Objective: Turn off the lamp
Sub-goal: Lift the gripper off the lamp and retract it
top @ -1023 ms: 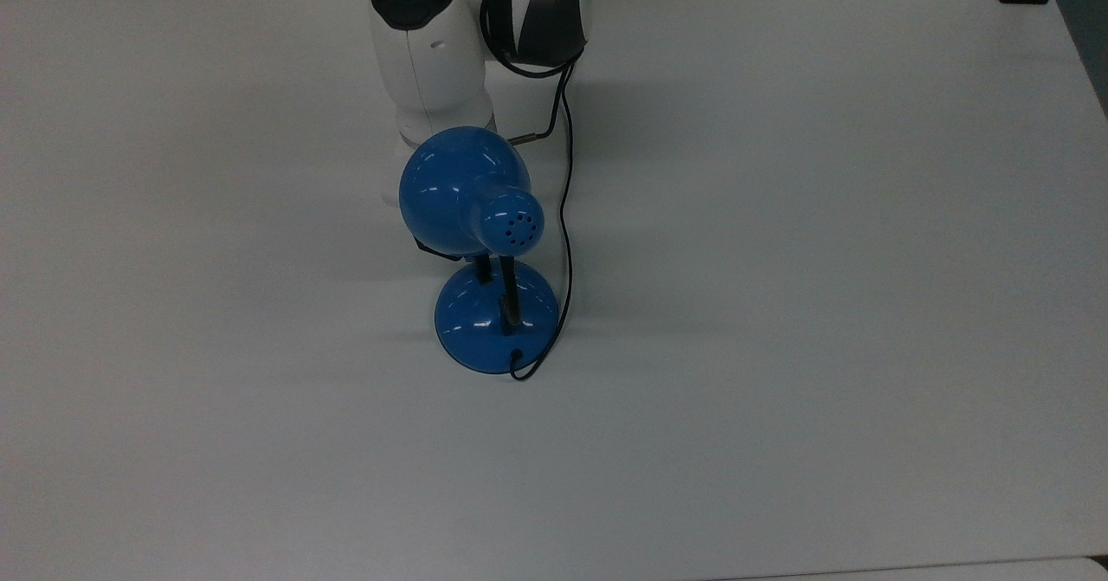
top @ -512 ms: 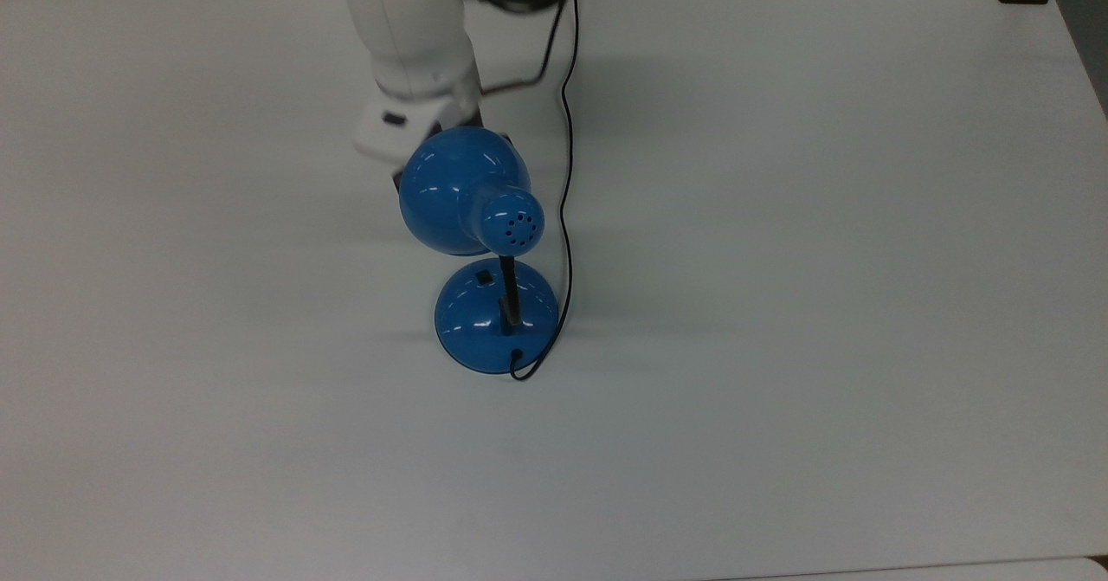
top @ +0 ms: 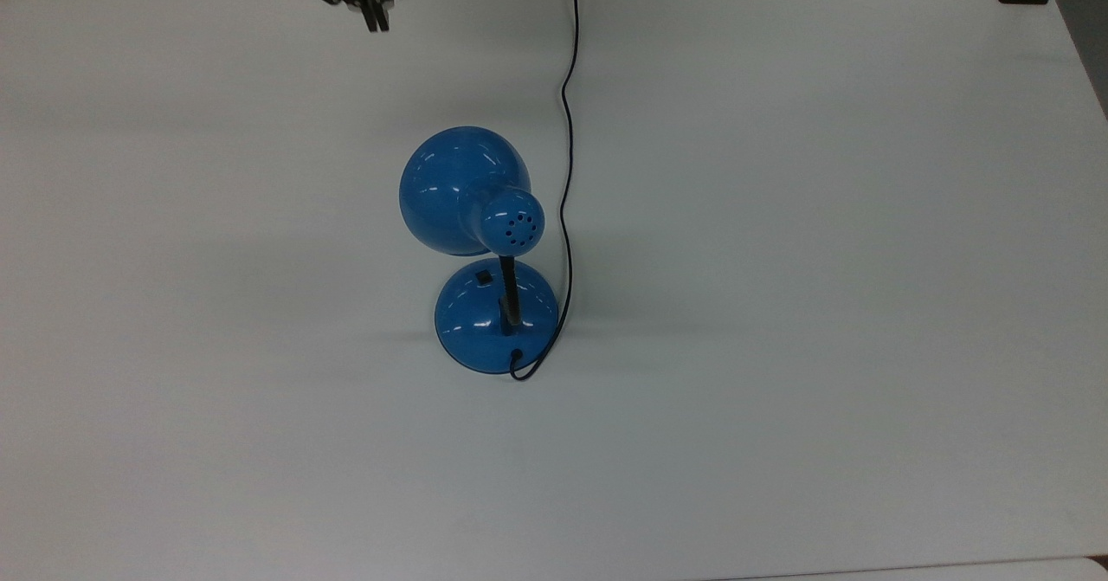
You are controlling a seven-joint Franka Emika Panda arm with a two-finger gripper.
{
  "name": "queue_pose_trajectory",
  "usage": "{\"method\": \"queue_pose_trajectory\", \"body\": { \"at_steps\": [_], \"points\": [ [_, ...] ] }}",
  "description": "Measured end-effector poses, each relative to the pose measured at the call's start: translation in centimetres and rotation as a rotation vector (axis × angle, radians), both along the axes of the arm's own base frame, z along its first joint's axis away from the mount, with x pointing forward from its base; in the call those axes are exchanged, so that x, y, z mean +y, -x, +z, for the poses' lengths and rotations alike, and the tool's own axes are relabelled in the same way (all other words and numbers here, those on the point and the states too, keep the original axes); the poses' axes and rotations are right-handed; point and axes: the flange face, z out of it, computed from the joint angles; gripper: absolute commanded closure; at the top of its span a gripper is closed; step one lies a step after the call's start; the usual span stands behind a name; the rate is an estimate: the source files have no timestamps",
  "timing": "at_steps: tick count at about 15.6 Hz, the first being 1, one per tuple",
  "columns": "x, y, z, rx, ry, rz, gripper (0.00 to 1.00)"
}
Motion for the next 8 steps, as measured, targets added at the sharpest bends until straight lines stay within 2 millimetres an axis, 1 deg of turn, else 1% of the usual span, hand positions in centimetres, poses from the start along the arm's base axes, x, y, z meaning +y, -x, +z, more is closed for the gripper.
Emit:
{"method": "queue_pose_trajectory", "body": {
  "at_steps": [3, 5, 8],
  "points": [
    [-1.5, 0.1, 1.7, -0.015, 0.003, -0.043, 0.0],
    [-1.8, 0.0, 2.1, -0.022, 0.004, -0.078, 0.0],
    [-1.9, -0.1, 2.0, -0.02, 0.005, -0.112, 0.0]
  ]
}}
